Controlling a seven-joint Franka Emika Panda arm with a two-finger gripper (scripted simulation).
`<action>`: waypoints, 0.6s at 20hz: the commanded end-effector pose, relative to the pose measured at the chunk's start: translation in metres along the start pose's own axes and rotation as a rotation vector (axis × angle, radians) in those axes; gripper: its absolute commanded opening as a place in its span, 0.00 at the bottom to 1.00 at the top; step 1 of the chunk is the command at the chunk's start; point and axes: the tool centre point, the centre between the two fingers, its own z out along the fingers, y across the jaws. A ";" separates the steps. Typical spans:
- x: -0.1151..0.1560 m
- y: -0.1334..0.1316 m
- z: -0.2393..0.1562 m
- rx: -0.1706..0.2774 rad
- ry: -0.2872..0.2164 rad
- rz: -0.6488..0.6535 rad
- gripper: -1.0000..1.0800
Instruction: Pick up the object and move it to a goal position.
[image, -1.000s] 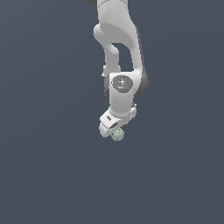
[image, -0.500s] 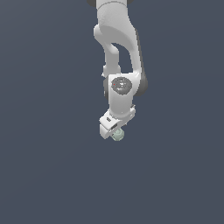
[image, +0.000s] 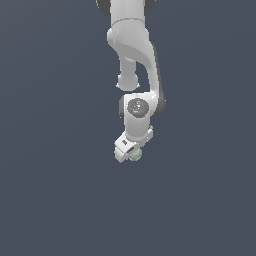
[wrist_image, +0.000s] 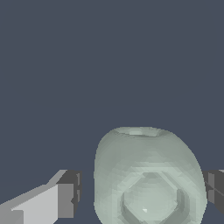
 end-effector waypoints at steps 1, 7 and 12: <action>0.000 0.000 0.008 -0.001 0.001 -0.001 0.96; 0.001 0.001 0.010 -0.001 0.001 -0.001 0.00; 0.001 0.001 0.010 -0.001 0.001 -0.001 0.00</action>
